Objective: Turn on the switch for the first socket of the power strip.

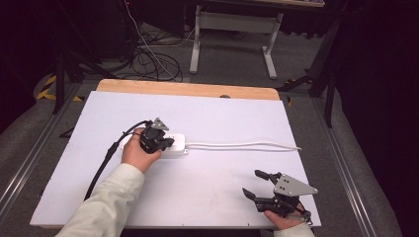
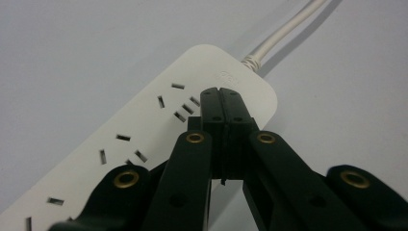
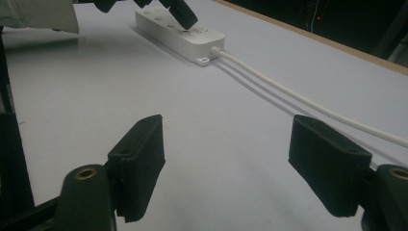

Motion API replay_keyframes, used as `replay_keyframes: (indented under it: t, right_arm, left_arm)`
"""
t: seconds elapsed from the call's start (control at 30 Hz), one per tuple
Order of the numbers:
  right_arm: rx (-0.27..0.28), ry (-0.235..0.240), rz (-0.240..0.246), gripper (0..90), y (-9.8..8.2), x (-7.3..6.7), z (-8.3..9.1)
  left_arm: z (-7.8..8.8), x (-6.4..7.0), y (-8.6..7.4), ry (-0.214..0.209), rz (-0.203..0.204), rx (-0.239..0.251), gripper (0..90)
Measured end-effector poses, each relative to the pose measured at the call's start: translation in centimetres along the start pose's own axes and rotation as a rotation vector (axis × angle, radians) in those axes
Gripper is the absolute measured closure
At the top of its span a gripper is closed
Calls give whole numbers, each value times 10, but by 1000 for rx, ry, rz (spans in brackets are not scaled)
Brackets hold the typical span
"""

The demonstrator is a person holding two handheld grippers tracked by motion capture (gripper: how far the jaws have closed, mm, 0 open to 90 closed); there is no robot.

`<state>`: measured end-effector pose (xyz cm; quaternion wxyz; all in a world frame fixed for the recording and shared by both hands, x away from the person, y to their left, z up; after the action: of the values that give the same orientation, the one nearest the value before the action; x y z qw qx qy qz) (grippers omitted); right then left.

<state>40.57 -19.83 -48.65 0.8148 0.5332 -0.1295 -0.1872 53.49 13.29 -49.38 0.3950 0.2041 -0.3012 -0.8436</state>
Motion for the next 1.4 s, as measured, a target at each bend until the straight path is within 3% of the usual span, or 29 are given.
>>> replay_keyframes:
  t: [0.47,0.7,0.9,1.1,1.27,1.4]
  right_arm:
    - [-3,1,2,286,0,0,0]
    - [-2,2,1,286,0,-1,0]
    - [-4,1,3,286,0,-1,0]
    - [-3,3,8,286,0,-1,0]
    - [-4,1,7,286,0,-1,0]
    - [-4,2,10,286,0,-1,-1]
  left_arm:
    - [-1,1,-2,6,2,-5,900]
    - [-2,3,-2,31,-12,1,900]
    - [-2,2,-3,27,5,6,900]
    - [-3,6,-4,55,-6,7,900]
    - [-3,5,-5,52,24,11,900]
    - [-3,7,-5,74,8,12,900]
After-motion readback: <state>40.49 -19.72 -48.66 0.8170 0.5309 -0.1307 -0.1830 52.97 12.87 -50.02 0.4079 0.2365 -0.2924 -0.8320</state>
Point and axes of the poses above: each handheld gripper's, and its own axes: z roughly backward along the jaws, y roughly out of its top, x roughly to its right, the point moved 6 cm from there along -z, roughly forward along the jaws, and after that the axes turned 11 degrees about y, right-handed, at the moved point
